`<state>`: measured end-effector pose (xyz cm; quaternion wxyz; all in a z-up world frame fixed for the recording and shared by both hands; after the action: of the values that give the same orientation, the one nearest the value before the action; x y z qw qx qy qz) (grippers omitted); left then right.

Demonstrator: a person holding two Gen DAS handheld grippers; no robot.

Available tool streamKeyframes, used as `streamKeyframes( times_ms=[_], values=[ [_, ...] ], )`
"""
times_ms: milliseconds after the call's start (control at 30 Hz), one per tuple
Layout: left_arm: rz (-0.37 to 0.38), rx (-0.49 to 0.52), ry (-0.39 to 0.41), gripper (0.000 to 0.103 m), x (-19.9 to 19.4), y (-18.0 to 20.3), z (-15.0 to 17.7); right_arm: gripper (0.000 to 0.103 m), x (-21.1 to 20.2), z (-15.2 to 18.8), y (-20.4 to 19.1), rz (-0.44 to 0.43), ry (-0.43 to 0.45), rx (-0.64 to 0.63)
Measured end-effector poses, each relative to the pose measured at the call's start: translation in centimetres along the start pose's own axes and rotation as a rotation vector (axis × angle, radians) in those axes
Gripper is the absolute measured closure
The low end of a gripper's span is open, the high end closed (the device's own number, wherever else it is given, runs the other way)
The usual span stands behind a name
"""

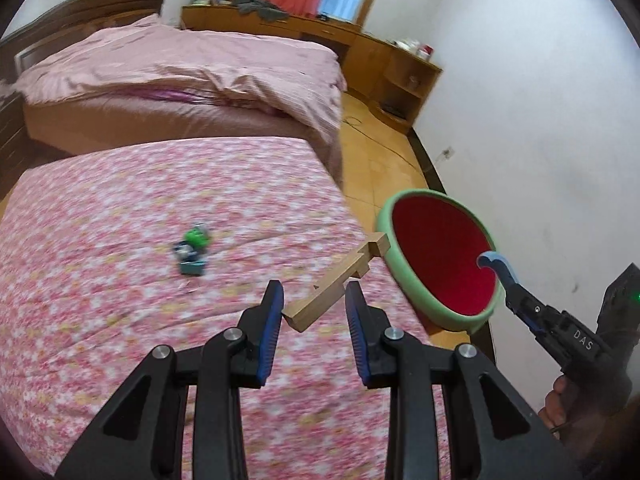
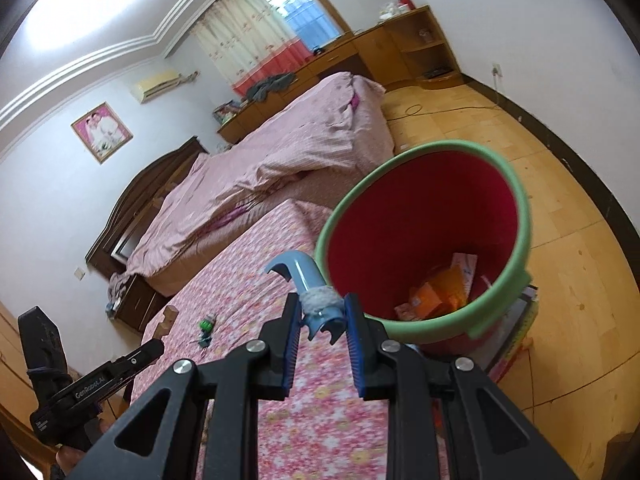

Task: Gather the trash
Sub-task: 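Carry the toy and stick over the red bucket and open both tools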

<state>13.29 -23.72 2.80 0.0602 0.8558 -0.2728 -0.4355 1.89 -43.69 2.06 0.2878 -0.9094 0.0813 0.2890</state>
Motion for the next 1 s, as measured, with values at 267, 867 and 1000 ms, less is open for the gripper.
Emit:
streamKeyframes(
  times_ms=[267, 867, 1000],
  values=[
    [0.003, 0.134, -0.046, 0.071, 4.4, 6.1, -0.2, 0.079, -0.7, -0.9, 3.8, 0.037, 0.026, 0.055],
    [0.001, 0.288, -0.102, 0.072, 12.8, 12.5, -0.5, 0.078, 3.1, -2.2, 9.6, 0.106, -0.011, 0.096],
    [0.005, 0.284, -0.124, 0.068, 13.4, 12.5, 0.0, 0.077, 4.0, -2.2, 10.2, 0.115, -0.025, 0.107]
  ],
)
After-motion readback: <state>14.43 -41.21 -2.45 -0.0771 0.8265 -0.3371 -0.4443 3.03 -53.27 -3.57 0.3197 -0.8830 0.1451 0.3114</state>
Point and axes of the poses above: each gripper's, at about its wrist camera, not at the fingertips, and x roughly the way its jaws point, y to its right, z to its underside, the point moved 8 cm from there along x, roughly the way its jaws point, and after that the axes turned 5 degrees about -x, right-handed, at the moved point
